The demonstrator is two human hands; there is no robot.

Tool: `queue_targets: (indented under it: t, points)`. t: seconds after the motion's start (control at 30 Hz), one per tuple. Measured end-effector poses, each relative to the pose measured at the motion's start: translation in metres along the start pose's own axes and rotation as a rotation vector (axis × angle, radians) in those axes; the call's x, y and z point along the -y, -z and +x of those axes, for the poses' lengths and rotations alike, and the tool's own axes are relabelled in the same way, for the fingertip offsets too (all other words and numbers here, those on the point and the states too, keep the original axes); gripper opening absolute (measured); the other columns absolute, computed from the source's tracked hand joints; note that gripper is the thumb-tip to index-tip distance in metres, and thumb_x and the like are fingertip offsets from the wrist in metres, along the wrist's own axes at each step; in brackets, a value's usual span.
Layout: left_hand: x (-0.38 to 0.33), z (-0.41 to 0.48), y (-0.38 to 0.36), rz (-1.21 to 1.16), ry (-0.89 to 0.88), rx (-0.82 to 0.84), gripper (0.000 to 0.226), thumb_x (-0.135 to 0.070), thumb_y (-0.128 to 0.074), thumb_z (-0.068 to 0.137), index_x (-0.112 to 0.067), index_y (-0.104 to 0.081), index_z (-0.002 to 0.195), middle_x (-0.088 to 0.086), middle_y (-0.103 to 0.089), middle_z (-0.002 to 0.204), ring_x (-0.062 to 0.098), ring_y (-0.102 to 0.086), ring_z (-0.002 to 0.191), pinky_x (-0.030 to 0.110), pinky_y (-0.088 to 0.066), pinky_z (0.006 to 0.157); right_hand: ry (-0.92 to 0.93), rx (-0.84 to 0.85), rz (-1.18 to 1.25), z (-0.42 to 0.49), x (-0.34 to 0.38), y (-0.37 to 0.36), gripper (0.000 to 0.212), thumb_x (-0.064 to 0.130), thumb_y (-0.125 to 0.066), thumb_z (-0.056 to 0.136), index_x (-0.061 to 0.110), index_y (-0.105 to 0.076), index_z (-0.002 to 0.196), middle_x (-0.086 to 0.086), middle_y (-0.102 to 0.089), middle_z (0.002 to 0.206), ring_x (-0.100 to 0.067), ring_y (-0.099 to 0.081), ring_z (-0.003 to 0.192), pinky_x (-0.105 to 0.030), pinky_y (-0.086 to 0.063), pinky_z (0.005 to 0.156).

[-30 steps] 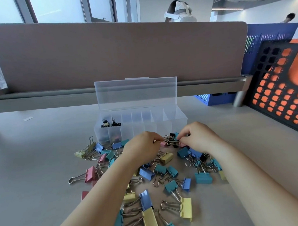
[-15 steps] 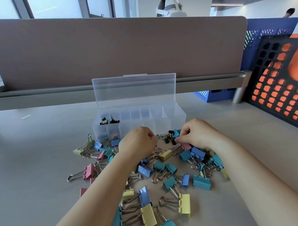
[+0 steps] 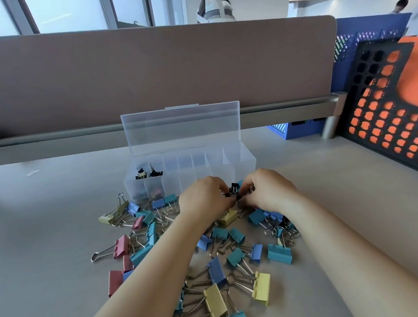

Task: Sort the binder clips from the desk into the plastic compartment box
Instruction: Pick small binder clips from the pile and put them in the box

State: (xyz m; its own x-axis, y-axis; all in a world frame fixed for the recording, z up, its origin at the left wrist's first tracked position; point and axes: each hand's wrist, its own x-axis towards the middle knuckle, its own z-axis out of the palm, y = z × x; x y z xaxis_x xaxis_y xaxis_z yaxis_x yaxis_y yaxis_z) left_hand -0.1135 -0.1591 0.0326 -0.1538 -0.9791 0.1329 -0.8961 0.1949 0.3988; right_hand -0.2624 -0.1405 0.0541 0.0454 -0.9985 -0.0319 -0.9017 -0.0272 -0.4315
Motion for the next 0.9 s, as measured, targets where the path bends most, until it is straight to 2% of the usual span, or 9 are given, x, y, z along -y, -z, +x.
queue_targets:
  t: [0.23, 0.33, 0.5, 0.57, 0.6, 0.67, 0.73, 0.83, 0.9]
  points:
    - [0.004, 0.003, -0.004, -0.008, -0.004, -0.02, 0.035, -0.046, -0.064, 0.08, -0.035, -0.062, 0.113, -0.005, -0.066, 0.102, 0.02, -0.063, 0.09, 0.031, -0.054, 0.072, 0.034, -0.004, -0.024, 0.006, -0.003, -0.006, 0.005, 0.028, -0.07, 0.081, 0.025, -0.073, 0.084, 0.001, -0.068, 0.078, -0.02, -0.064, 0.076, -0.03, -0.049, 0.064]
    - [0.004, 0.004, -0.005, 0.016, -0.012, -0.01, 0.024, -0.045, -0.062, 0.082, -0.034, -0.065, 0.104, -0.005, -0.065, 0.097, 0.019, -0.063, 0.087, 0.029, -0.051, 0.067, 0.05, -0.006, -0.039, 0.006, -0.004, -0.006, 0.014, 0.028, -0.062, 0.087, 0.02, -0.07, 0.078, -0.005, -0.068, 0.076, -0.023, -0.064, 0.074, -0.034, -0.051, 0.066]
    - [0.006, 0.004, -0.003, 0.025, -0.037, -0.002, 0.021, -0.035, -0.058, 0.083, -0.028, -0.066, 0.101, -0.004, -0.066, 0.097, 0.02, -0.062, 0.087, 0.032, -0.055, 0.072, 0.065, -0.025, -0.061, 0.007, -0.006, -0.009, 0.025, 0.028, -0.054, 0.09, 0.014, -0.066, 0.074, -0.01, -0.067, 0.073, -0.027, -0.06, 0.067, -0.029, -0.04, 0.058]
    - [0.008, 0.004, -0.001, 0.05, -0.057, 0.008, 0.021, -0.032, -0.055, 0.086, -0.027, -0.067, 0.102, -0.003, -0.067, 0.098, 0.021, -0.062, 0.088, 0.032, -0.054, 0.073, 0.077, -0.041, 0.028, 0.008, -0.006, -0.01, 0.027, 0.023, -0.054, 0.089, 0.005, -0.063, 0.071, -0.018, -0.064, 0.069, -0.025, -0.052, 0.057, -0.029, -0.037, 0.057]
    - [0.008, 0.004, -0.001, 0.071, -0.07, 0.011, 0.021, -0.031, -0.053, 0.087, -0.027, -0.067, 0.102, -0.003, -0.067, 0.098, 0.021, -0.062, 0.089, 0.032, -0.054, 0.072, 0.075, -0.049, 0.118, 0.008, -0.006, -0.009, 0.029, 0.02, -0.054, 0.088, 0.0, -0.06, 0.069, -0.021, -0.06, 0.064, -0.022, -0.047, 0.052, -0.028, -0.035, 0.055]
    - [0.009, 0.003, 0.0, 0.1, -0.096, 0.007, 0.021, -0.03, -0.049, 0.09, -0.025, -0.067, 0.101, -0.003, -0.068, 0.098, 0.022, -0.062, 0.088, 0.031, -0.053, 0.07, 0.026, -0.063, 0.372, 0.007, -0.007, -0.004, 0.026, 0.017, -0.055, 0.089, 0.002, -0.06, 0.068, -0.016, -0.048, 0.055, -0.016, -0.036, 0.044, -0.023, -0.029, 0.047]
    - [0.01, 0.002, 0.003, 0.111, -0.113, -0.005, 0.023, -0.03, -0.047, 0.094, -0.024, -0.067, 0.103, -0.003, -0.068, 0.1, 0.021, -0.062, 0.088, 0.029, -0.049, 0.066, -0.074, -0.059, 0.707, 0.008, -0.008, 0.0, 0.02, 0.017, -0.056, 0.09, 0.001, -0.063, 0.08, -0.013, -0.043, 0.062, -0.015, -0.028, 0.044, -0.019, -0.019, 0.04]
    - [0.012, 0.0, 0.009, 0.097, -0.138, -0.006, 0.024, -0.032, -0.045, 0.097, -0.025, -0.064, 0.108, -0.006, -0.066, 0.102, 0.017, -0.059, 0.087, 0.027, -0.043, 0.064, -0.186, 0.016, 1.272, 0.013, -0.013, 0.003, 0.017, 0.015, -0.051, 0.092, 0.005, -0.06, 0.081, -0.001, -0.042, 0.057, -0.008, -0.025, 0.038, -0.017, -0.013, 0.033]
    - [0.012, 0.0, 0.014, -0.033, -0.125, -0.001, 0.022, -0.028, -0.045, 0.096, -0.022, -0.065, 0.103, -0.005, -0.066, 0.093, 0.015, -0.057, 0.076, 0.025, -0.042, 0.061, -0.219, 0.076, 1.593, 0.013, -0.016, 0.003, 0.021, 0.017, -0.045, 0.093, 0.012, -0.055, 0.076, 0.006, -0.04, 0.055, -0.004, -0.026, 0.035, -0.014, -0.015, 0.029]
